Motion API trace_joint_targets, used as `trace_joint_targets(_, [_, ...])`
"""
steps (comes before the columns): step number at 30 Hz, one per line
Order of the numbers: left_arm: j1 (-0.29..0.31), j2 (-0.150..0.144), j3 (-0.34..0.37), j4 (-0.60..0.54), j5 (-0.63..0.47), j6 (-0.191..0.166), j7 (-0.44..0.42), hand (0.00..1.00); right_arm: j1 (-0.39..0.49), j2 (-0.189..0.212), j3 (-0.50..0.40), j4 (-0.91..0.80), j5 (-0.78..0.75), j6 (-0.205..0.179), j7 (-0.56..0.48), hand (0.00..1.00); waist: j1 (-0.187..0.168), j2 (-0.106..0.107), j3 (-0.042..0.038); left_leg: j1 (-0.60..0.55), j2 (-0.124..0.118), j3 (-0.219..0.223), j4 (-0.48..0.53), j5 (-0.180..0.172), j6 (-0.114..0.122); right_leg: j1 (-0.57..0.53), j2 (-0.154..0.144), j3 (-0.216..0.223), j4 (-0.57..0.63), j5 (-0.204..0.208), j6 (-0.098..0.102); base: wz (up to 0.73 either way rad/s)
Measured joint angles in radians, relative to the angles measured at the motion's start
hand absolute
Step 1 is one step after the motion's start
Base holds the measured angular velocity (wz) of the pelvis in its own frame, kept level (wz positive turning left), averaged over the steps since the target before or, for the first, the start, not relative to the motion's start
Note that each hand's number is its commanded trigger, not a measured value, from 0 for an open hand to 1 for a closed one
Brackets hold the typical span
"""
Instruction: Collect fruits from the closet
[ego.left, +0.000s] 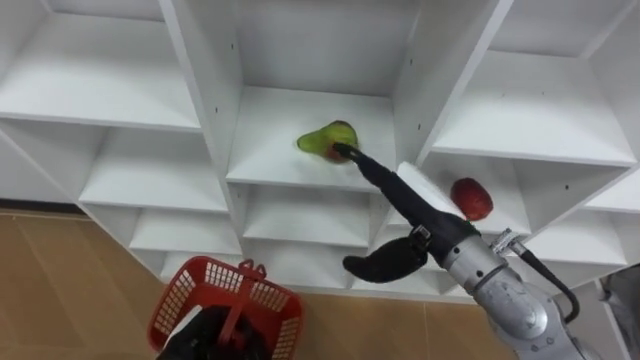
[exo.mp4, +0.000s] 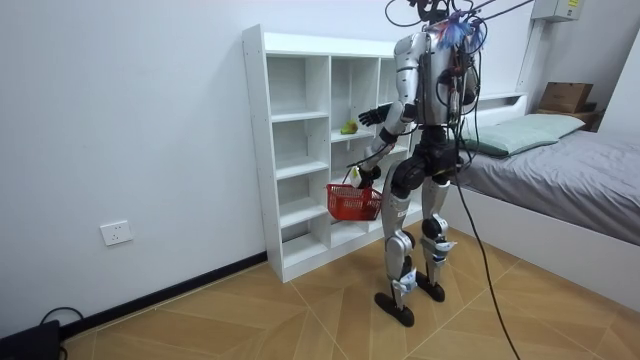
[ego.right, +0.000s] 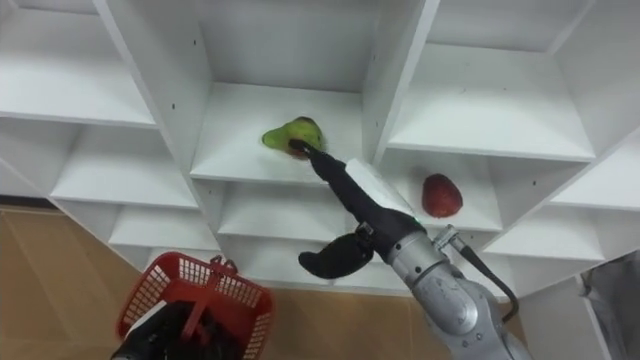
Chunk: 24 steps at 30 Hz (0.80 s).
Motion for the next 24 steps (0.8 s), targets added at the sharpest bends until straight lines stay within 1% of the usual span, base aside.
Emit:
trace_joint_targets(4, [0.002, -0.003, 0.01, 0.013, -0.001, 0.0, 0.004, 1.0, -0.009, 0.0, -0.001, 0.0, 0.0, -0.001, -0.024, 0.0, 0.002, -0.01, -0.0002, 0.007, 0.0, -0.002, -0.006, 0.0, 0.0, 0.007, 0.0, -0.004, 0.0, 0.0, 0.0, 0.0])
trace_joint_targets(7, [0.001, -0.003, 0.012, 0.013, -0.001, 0.0, 0.004, 1.0, -0.046, 0.0, -0.001, -0.001, 0.0, -0.002, -0.037, 0.0, 0.003, -0.016, 0.0004, 0.004, 0.0, -0.005, -0.006, 0.0, 0.0, 0.009, 0.0, -0.008, -0.001, 0.0, 0.0, 0.02])
trace_joint_targets(10, [0.0, -0.002, 0.013, 0.011, -0.003, 0.0, 0.0, 1.0, -0.085, 0.0, 0.001, -0.004, 0.0, -0.003, -0.042, 0.0, 0.004, -0.02, -0.0012, 0.008, 0.0, -0.017, -0.006, 0.001, -0.002, 0.017, 0.0, -0.021, -0.001, 0.0, 0.0, 0.13])
trace_joint_targets(12, [-0.003, -0.002, 0.014, 0.011, -0.003, 0.0, -0.002, 1.0, -0.1, 0.001, 0.001, -0.004, 0.0, -0.004, -0.05, 0.0, 0.005, -0.023, -0.0023, 0.009, 0.0, -0.033, -0.005, 0.002, -0.003, 0.028, 0.0, -0.042, -0.001, 0.0, 0.0, 0.19])
trace_joint_targets(13, [-0.006, -0.002, 0.015, 0.011, -0.002, 0.0, -0.002, 1.0, -0.102, 0.002, 0.001, -0.004, 0.0, -0.004, -0.054, 0.0, 0.005, -0.026, -0.0018, 0.009, 0.0, -0.035, -0.005, 0.002, -0.003, 0.028, 0.0, -0.042, -0.001, 0.0, 0.0, 0.13])
trace_joint_targets(15, [-0.012, -0.002, 0.029, 0.012, -0.002, 0.0, -0.004, 1.0, -0.113, 0.009, 0.002, -0.004, 0.0, -0.004, -0.057, 0.0, 0.018, -0.035, 0.0033, 0.008, 0.0, -0.039, -0.005, 0.003, -0.005, 0.029, 0.001, -0.043, -0.002, 0.0, 0.001, 0.02])
trace_joint_targets(18, [-0.013, -0.003, 0.028, 0.012, -0.001, 0.001, -0.002, 1.0, -0.114, 0.012, 0.011, -0.003, -0.001, -0.003, -0.068, 0.0, 0.031, -0.042, 0.0032, 0.007, -0.001, -0.041, -0.005, 0.003, -0.005, 0.035, 0.001, -0.045, -0.013, 0.0, 0.0, 0.02])
trace_joint_targets(24, [-0.014, -0.004, 0.026, 0.012, 0.003, 0.002, 0.0, 1.0, -0.135, 0.013, 0.018, 0.0, -0.011, -0.002, -0.108, 0.0, 0.035, -0.043, 0.0032, -0.005, -0.003, -0.068, -0.005, 0.004, -0.007, 0.037, -0.001, -0.074, -0.013, 0.0, 0.001, 0.13])
